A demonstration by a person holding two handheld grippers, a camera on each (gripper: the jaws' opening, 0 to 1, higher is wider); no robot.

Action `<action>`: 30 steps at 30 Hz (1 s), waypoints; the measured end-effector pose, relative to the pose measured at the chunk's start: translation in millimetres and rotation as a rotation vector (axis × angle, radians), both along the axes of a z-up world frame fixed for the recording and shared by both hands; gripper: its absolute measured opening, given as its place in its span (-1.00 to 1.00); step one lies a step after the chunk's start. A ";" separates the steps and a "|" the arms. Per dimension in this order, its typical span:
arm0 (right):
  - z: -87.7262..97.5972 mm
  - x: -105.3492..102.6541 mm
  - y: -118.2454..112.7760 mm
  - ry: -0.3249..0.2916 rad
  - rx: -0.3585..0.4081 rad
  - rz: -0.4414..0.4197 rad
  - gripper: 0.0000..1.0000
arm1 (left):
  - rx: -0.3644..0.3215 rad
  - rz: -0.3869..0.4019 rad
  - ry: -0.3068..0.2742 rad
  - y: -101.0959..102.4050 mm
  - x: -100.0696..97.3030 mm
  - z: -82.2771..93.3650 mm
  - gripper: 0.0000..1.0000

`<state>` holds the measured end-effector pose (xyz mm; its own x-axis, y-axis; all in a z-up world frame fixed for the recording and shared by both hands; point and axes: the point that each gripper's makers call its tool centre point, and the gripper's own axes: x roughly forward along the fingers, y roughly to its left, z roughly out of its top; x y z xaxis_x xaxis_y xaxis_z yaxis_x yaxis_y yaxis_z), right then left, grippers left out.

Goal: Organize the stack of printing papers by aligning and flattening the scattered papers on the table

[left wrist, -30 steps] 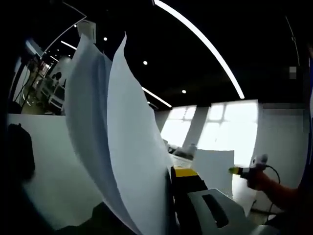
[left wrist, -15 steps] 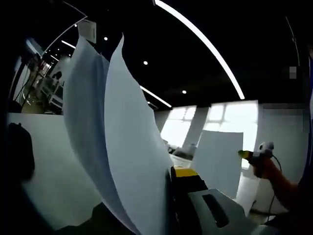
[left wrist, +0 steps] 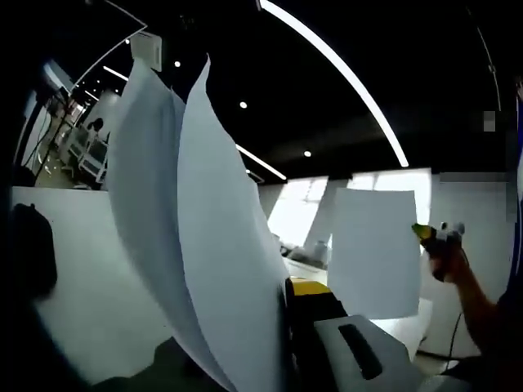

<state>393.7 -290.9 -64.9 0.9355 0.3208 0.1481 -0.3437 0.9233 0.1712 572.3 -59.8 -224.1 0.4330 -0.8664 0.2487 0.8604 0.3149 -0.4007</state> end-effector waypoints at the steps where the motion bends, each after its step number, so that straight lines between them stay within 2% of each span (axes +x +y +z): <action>1: 4.2 0.7 2.4 -0.004 -0.011 0.005 -1.00 | 0.002 -0.001 0.000 -0.2 -0.2 -0.1 -0.82; 5: 18.8 0.7 10.1 -0.022 -0.028 0.031 -1.00 | -0.001 -0.001 0.001 0.1 -0.2 0.0 -0.82; 11: 38.4 -7.6 29.7 -0.044 0.044 0.156 -1.00 | 0.001 -0.002 0.002 -0.2 0.2 -0.1 -0.81; 19: 39.3 -9.7 58.4 -0.032 -0.027 0.206 -1.00 | 0.001 -0.001 0.005 -0.3 0.5 -0.2 -0.82; 30: 50.4 -21.6 80.4 -0.048 0.022 0.319 -1.00 | -0.003 -0.001 0.007 -0.3 0.8 -0.2 -0.82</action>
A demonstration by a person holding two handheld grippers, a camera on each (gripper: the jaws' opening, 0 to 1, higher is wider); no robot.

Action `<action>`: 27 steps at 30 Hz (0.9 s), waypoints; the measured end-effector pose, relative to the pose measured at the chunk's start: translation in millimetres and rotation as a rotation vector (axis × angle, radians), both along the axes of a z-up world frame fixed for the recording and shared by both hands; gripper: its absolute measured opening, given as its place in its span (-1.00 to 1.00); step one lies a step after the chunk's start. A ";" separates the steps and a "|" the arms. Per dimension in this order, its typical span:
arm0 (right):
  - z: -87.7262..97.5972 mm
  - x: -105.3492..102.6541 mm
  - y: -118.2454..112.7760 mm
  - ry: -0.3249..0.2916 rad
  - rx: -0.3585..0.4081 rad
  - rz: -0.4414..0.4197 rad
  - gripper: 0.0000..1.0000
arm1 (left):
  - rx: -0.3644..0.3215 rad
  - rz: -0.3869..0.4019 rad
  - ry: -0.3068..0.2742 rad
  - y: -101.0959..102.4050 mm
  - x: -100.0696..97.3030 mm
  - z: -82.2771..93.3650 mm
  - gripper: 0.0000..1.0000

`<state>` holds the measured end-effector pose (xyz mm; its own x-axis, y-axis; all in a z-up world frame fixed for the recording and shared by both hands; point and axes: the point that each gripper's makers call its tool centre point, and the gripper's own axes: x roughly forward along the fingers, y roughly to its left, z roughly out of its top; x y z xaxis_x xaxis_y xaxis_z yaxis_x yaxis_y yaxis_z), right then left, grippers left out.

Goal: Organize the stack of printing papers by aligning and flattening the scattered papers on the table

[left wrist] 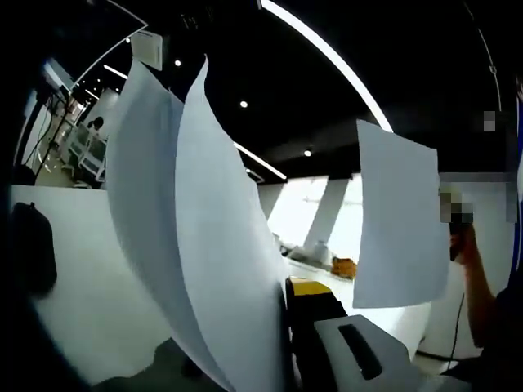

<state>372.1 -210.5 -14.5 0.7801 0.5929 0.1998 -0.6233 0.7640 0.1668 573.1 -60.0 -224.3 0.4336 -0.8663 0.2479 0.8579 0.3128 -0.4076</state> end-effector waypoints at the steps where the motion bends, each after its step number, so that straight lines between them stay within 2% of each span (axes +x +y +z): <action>1: 0.9 -1.7 1.9 0.003 0.013 0.019 -1.00 | 0.000 0.000 -0.001 -0.1 -0.1 0.0 -0.82; 7: 2.2 -5.4 10.4 0.026 0.088 0.119 -1.00 | -0.002 0.000 -0.001 0.1 0.1 0.1 -0.82; 12: -6.7 -1.9 15.0 0.064 0.116 0.188 -1.00 | -0.002 0.000 -0.001 0.0 0.0 0.2 -0.82; 14: -22.7 9.6 8.9 0.120 0.104 0.161 -1.00 | -0.003 0.000 -0.002 0.1 0.1 0.3 -0.82; 17: -43.9 23.0 1.1 0.169 0.055 0.116 -1.00 | -0.005 0.000 -0.001 0.5 0.1 0.6 -0.82; 23: -105.4 53.2 -11.8 0.298 -0.074 0.042 -1.00 | -0.006 -0.002 -0.002 0.7 0.2 0.7 -0.82; 25: -122.7 60.8 -16.4 0.332 -0.108 0.010 -1.00 | -0.005 -0.001 -0.002 0.7 0.4 0.7 -0.82; 27: -135.0 67.9 -21.8 0.341 -0.139 -0.018 -1.00 | -0.004 -0.001 -0.002 0.7 0.4 0.6 -0.82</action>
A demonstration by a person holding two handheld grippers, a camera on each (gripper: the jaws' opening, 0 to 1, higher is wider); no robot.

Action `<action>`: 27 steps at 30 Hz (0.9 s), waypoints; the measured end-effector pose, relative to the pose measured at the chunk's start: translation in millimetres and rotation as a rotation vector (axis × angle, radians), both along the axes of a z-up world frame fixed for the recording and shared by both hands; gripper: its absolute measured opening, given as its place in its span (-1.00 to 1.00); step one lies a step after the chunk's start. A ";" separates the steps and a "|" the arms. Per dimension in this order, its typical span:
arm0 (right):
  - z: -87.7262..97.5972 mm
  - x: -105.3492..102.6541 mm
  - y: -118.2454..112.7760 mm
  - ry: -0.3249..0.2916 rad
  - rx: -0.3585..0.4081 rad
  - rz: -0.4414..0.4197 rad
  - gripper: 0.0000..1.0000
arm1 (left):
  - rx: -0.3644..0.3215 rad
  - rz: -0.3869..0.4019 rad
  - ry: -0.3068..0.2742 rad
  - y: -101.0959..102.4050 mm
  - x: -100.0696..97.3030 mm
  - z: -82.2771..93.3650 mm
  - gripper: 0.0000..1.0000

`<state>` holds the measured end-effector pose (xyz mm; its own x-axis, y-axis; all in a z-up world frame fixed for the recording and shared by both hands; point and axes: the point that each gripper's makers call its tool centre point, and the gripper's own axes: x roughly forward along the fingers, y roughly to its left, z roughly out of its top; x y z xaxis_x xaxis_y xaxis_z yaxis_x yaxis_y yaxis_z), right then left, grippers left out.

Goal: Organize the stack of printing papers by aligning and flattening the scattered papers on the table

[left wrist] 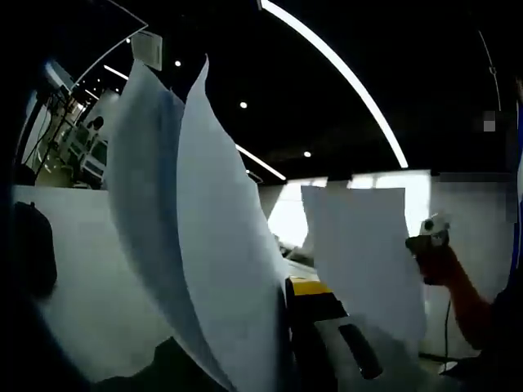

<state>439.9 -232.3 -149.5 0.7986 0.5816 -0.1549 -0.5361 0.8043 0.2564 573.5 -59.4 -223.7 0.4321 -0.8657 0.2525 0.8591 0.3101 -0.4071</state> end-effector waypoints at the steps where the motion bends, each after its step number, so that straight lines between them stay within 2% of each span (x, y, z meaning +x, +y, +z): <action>1: -5.8 2.6 -2.0 0.016 -0.005 -0.007 -1.00 | 0.000 0.000 0.000 0.0 0.1 0.0 -0.82; 7: -25.8 9.3 -1.7 0.051 -0.014 -0.029 -1.00 | -0.002 0.002 0.000 0.5 0.8 0.6 -0.82; 13: -35.6 14.2 -16.1 0.079 0.010 -0.050 -1.00 | -0.010 0.005 -0.003 1.6 1.1 2.2 -0.82; 19: -44.7 9.6 -15.1 0.103 0.022 -0.064 -1.00 | -0.018 0.004 -0.007 2.5 0.9 3.4 -0.82; 23: -48.9 10.3 -15.8 0.114 0.028 -0.073 -1.00 | -0.049 0.003 0.015 6.2 3.5 5.6 -0.82; 27: -54.5 10.6 -13.2 0.125 0.013 -0.081 -1.00 | -0.048 -0.006 0.015 5.0 1.9 5.7 -0.82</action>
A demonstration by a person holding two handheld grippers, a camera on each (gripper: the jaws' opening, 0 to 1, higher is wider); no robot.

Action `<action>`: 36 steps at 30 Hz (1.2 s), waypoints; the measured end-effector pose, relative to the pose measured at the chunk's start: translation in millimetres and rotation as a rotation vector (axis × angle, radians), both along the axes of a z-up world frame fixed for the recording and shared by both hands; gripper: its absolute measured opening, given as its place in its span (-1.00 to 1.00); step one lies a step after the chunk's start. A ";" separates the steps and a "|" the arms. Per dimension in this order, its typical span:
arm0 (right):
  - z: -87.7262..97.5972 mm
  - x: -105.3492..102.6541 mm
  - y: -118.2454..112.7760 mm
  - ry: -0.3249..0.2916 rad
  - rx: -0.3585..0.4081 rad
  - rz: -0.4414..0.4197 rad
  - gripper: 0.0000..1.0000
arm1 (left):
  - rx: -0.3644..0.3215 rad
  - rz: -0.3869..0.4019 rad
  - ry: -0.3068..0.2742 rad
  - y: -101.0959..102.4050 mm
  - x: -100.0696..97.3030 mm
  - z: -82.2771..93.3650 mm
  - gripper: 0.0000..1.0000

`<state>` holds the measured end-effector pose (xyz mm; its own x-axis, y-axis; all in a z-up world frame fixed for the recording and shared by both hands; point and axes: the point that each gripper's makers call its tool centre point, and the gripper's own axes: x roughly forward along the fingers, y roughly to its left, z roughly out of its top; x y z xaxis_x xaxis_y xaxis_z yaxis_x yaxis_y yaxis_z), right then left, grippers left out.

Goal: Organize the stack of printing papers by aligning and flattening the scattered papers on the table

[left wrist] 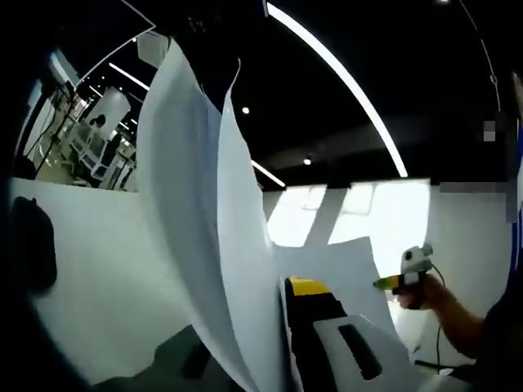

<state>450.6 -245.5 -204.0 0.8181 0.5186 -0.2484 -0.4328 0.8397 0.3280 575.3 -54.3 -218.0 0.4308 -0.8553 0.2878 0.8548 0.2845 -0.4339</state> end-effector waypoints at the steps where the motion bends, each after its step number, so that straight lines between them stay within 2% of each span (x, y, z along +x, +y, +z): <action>1: -1.5 1.2 -3.0 0.003 -0.007 -0.003 -1.00 | -0.002 0.001 0.003 0.2 0.3 0.1 -0.82; 12: -21.4 3.8 -25.5 0.053 -0.013 -0.026 -1.00 | 0.000 0.002 0.005 -0.6 -0.2 -0.4 -0.82; 26: -26.9 2.9 -30.0 0.068 -0.005 -0.032 -1.00 | 0.011 0.002 0.003 -1.7 -0.8 -1.9 -0.82; 36: -27.2 0.6 -24.8 0.069 -0.008 -0.031 -1.00 | 0.011 -0.001 0.006 -1.6 -1.0 -2.1 -0.82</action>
<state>451.2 -270.3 -231.2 0.8145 0.4911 -0.3088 -0.3831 0.8551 0.3493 574.3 -55.9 -220.0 0.4314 -0.8589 0.2762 0.8528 0.2883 -0.4355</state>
